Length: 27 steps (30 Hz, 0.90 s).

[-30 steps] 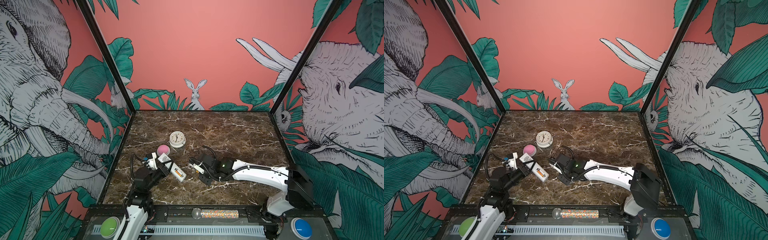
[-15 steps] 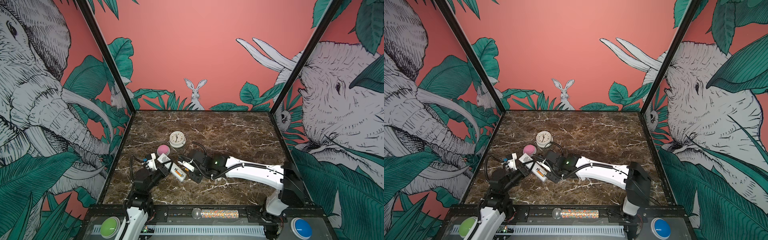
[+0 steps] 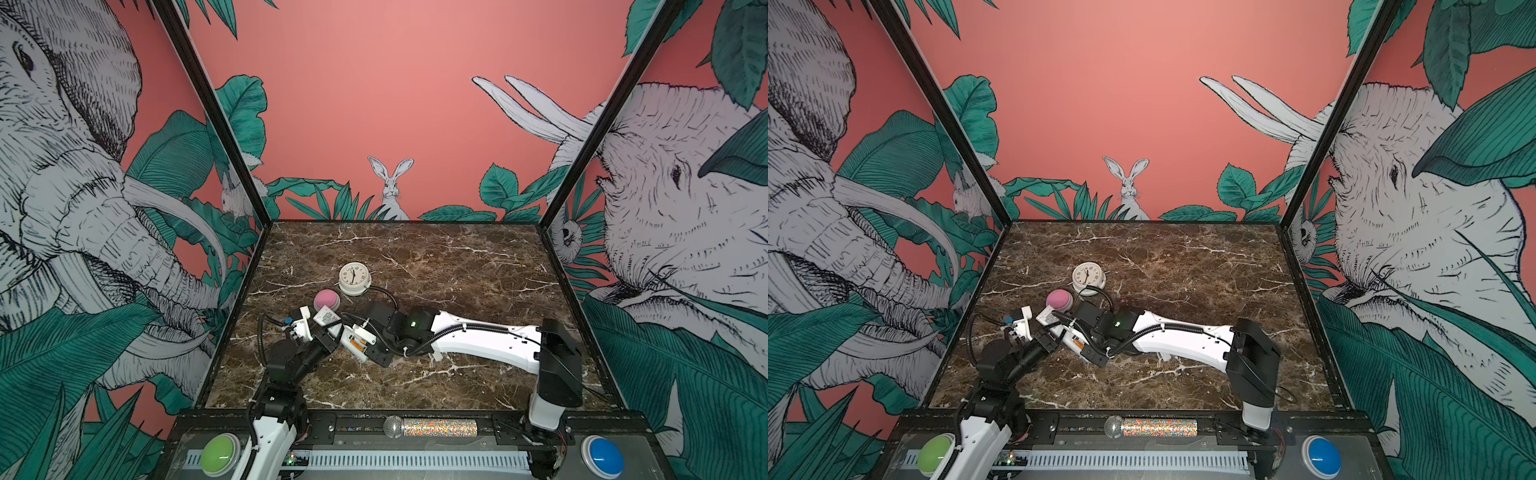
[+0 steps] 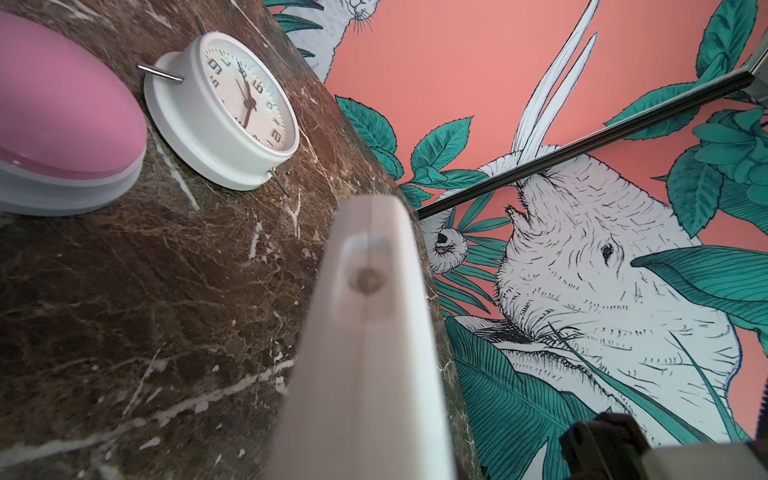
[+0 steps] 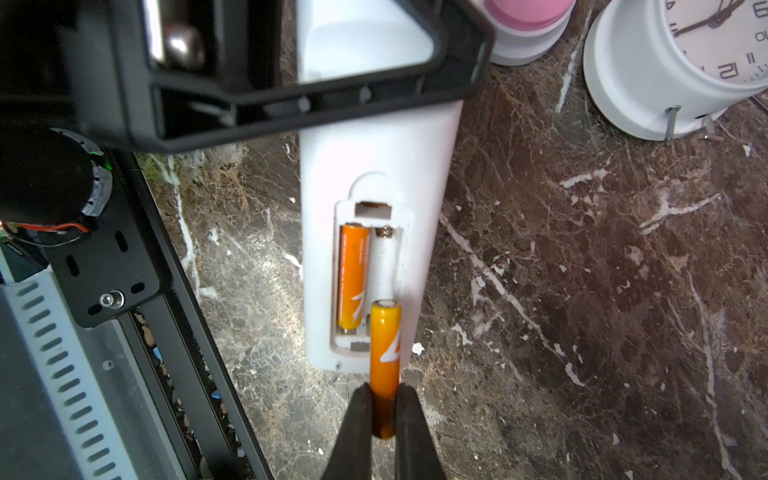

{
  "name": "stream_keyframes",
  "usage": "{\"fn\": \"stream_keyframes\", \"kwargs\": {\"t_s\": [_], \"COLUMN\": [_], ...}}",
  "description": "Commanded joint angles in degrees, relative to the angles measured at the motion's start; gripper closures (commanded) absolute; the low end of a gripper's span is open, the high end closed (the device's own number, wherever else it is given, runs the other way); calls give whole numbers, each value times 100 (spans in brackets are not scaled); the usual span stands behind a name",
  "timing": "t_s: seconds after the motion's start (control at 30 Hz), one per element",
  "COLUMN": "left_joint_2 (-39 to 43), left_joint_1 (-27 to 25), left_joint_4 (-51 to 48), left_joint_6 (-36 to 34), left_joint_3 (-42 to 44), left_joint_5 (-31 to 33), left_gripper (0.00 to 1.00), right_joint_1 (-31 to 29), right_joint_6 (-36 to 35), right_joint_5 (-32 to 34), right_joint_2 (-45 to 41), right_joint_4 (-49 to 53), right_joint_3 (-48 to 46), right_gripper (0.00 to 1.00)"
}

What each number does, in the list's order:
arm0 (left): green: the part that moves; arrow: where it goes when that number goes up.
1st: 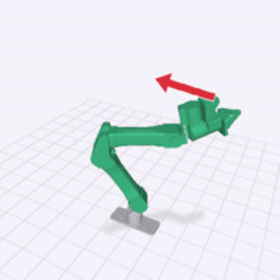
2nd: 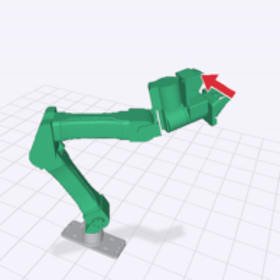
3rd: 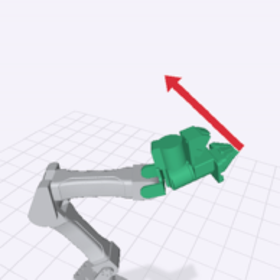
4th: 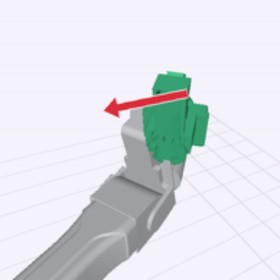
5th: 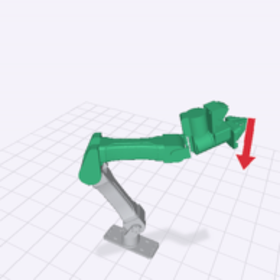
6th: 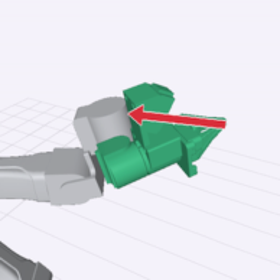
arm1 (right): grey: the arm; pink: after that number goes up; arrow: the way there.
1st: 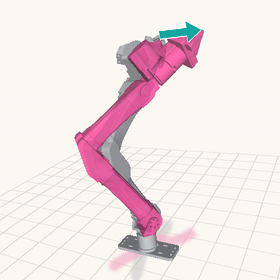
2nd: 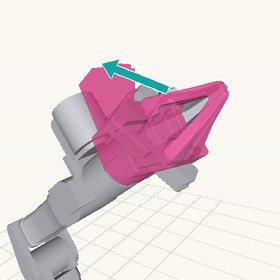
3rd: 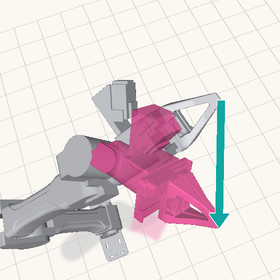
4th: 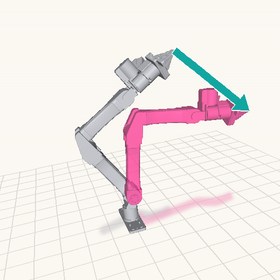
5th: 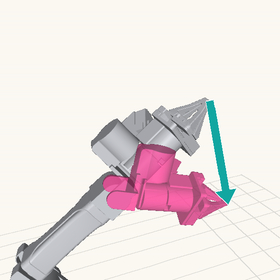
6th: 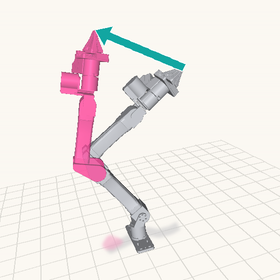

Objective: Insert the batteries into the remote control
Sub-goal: 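Lower the orange battery into the compartment beside the first battery with the right gripper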

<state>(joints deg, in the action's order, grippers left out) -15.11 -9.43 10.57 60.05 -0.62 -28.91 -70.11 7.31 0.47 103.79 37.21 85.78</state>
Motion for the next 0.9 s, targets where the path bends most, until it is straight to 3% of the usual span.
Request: {"fn": "stream_keyframes", "kwargs": {"t_s": [0.0, 0.87], "left_joint_2": [79, 244], "left_joint_1": [30, 29], "left_joint_4": [119, 66], "left_joint_6": [59, 221], "left_joint_3": [124, 120], "left_joint_5": [35, 25], "left_gripper": [100, 100], "right_joint_1": [-30, -29], "right_joint_6": [13, -53], "right_joint_5": [-18, 171], "right_joint_2": [78, 638], "right_joint_4": [80, 476], "right_joint_3": [176, 868], "right_gripper": [100, 97]}}
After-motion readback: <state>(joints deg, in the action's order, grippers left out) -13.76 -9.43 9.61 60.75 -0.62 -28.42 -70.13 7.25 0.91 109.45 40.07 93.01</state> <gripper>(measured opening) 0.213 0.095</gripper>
